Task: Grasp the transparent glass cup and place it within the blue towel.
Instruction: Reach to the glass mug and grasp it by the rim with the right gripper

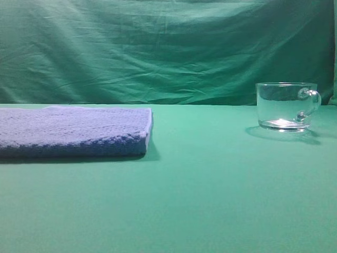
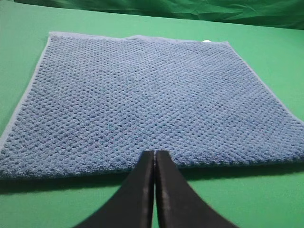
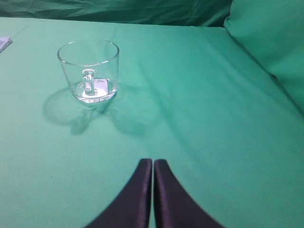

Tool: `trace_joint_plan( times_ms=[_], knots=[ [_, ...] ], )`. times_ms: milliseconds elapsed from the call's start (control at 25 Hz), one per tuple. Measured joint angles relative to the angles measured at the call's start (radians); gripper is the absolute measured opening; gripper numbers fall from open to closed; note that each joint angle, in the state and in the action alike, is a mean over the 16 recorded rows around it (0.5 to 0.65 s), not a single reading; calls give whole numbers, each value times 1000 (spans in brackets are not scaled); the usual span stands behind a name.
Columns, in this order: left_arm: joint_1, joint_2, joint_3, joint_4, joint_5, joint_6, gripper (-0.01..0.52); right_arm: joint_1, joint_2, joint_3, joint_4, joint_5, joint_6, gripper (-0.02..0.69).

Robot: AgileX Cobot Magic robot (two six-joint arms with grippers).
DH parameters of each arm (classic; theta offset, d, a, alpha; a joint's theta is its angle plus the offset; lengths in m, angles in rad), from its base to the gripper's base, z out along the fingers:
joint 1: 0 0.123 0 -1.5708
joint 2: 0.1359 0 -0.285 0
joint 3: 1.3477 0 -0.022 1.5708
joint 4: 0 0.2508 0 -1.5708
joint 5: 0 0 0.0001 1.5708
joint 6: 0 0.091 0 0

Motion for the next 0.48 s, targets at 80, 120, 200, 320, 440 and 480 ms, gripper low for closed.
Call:
trace_joint_plan(
  times_ms=[80, 120, 200, 320, 440, 480],
  knots=[
    [0, 0, 0, 0, 0, 0, 0, 0, 0, 0, 0, 0, 0, 0],
    [0, 0, 0, 0, 0, 0, 0, 0, 0, 0, 0, 0, 0, 0],
    [0, 0, 0, 0, 0, 0, 0, 0, 0, 0, 0, 0, 0, 0],
    [0, 0, 0, 0, 0, 0, 0, 0, 0, 0, 0, 0, 0, 0],
    [0, 0, 0, 0, 0, 0, 0, 0, 0, 0, 0, 0, 0, 0],
    [0, 0, 0, 0, 0, 0, 0, 0, 0, 0, 0, 0, 0, 0]
  ],
)
